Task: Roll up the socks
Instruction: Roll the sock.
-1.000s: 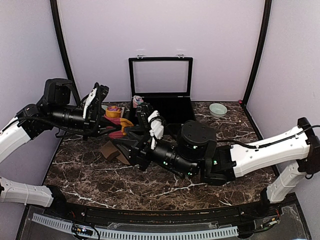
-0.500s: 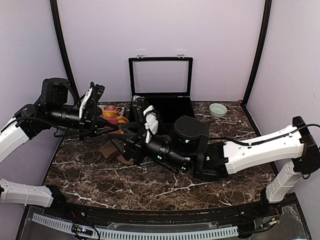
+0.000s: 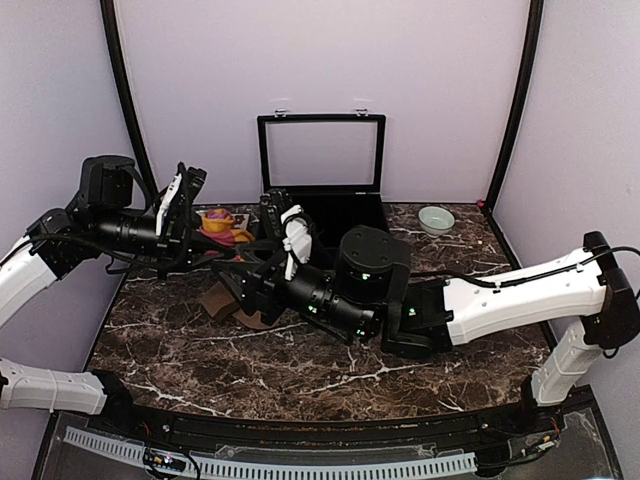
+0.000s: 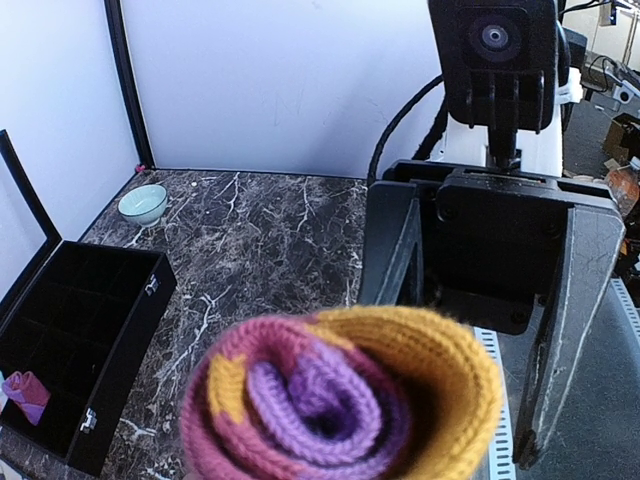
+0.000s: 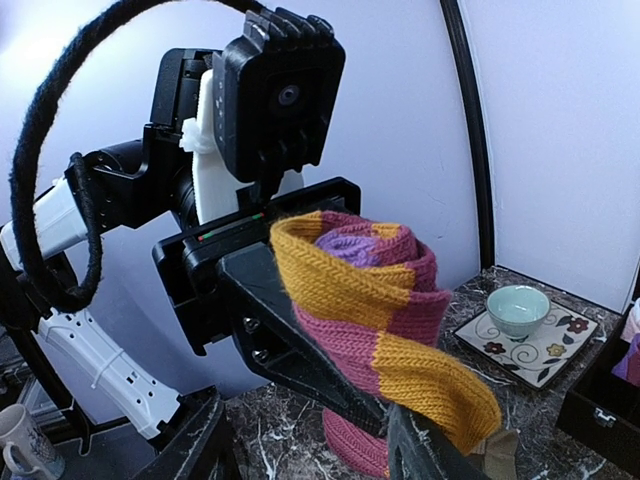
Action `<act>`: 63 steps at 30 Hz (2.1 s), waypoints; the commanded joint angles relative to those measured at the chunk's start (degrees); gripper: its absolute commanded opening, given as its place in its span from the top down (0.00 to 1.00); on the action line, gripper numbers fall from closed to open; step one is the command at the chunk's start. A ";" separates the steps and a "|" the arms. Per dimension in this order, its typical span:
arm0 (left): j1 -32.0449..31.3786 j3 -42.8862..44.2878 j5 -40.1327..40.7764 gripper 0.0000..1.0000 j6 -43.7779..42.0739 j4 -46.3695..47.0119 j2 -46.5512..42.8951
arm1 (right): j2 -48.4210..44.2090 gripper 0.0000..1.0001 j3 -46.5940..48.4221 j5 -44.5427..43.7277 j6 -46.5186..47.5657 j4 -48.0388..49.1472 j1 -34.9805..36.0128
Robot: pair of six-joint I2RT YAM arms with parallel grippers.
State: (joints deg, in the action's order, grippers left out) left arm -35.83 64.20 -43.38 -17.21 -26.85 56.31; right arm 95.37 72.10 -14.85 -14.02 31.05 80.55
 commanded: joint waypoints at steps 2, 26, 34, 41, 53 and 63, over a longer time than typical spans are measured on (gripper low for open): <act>-1.46 -1.61 -4.37 1.00 -0.38 -0.84 -0.64 | -1.53 0.47 0.47 -3.07 -1.36 0.45 -1.54; -1.48 -2.88 -2.42 1.00 2.34 -0.20 -0.90 | -4.55 0.48 -8.20 1.81 -5.05 9.51 -1.63; -1.51 -2.65 -2.82 1.00 2.35 0.02 -1.12 | -1.67 0.44 -3.16 2.66 -2.80 5.61 -1.63; -1.50 -0.88 -15.42 1.00 -0.85 -3.87 -0.51 | -0.22 0.35 -1.89 5.80 -1.91 5.56 -2.41; -1.56 -0.77 -35.30 1.00 1.09 -5.49 -0.26 | -0.91 0.40 -0.32 31.28 -1.61 3.43 -7.27; -1.61 -0.95 -36.36 1.00 3.36 -3.85 0.07 | 4.61 0.50 5.39 41.89 -3.31 2.98 -7.81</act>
State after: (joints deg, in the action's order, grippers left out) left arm -37.04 62.35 -75.99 -14.50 -31.83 57.12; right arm 97.51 75.33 23.16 -16.78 34.76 73.60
